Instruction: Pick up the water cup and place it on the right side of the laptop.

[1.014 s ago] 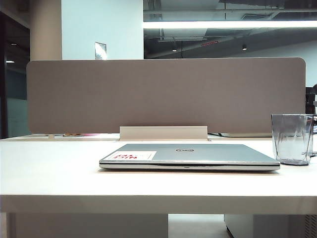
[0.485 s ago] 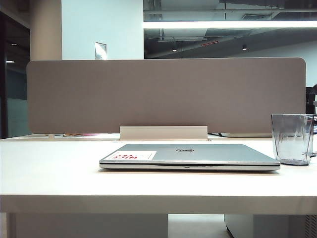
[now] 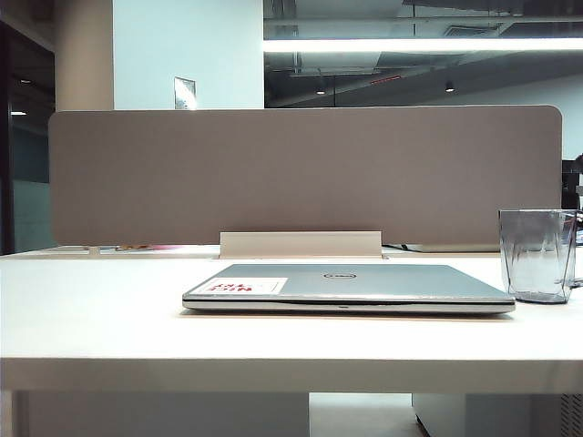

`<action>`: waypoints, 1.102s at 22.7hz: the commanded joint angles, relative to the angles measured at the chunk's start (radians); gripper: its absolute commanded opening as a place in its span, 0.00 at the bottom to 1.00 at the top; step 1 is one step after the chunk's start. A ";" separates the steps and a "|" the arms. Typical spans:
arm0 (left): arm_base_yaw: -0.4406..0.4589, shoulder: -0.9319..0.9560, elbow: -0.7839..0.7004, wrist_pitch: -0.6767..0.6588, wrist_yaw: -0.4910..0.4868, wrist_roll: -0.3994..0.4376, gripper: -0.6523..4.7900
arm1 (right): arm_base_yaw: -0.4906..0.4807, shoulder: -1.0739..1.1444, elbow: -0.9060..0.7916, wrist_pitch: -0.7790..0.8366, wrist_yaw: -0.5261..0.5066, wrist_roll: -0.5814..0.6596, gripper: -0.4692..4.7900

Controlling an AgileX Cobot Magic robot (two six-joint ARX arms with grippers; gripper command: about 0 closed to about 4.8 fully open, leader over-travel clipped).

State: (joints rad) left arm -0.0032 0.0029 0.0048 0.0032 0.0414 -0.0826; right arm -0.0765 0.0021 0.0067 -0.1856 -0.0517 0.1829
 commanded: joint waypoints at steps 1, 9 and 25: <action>-0.001 0.001 0.003 0.010 0.025 0.001 0.11 | 0.000 -0.002 -0.006 0.009 0.005 -0.003 0.09; -0.002 0.001 0.003 -0.003 0.052 0.045 0.11 | 0.000 -0.002 -0.006 0.009 0.005 -0.003 0.09; -0.002 0.001 0.003 -0.017 0.051 0.045 0.11 | -0.001 -0.002 -0.006 0.005 0.031 -0.152 0.09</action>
State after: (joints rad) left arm -0.0032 0.0029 0.0048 -0.0212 0.0868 -0.0406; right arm -0.0765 0.0021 0.0067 -0.1860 -0.0273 0.0708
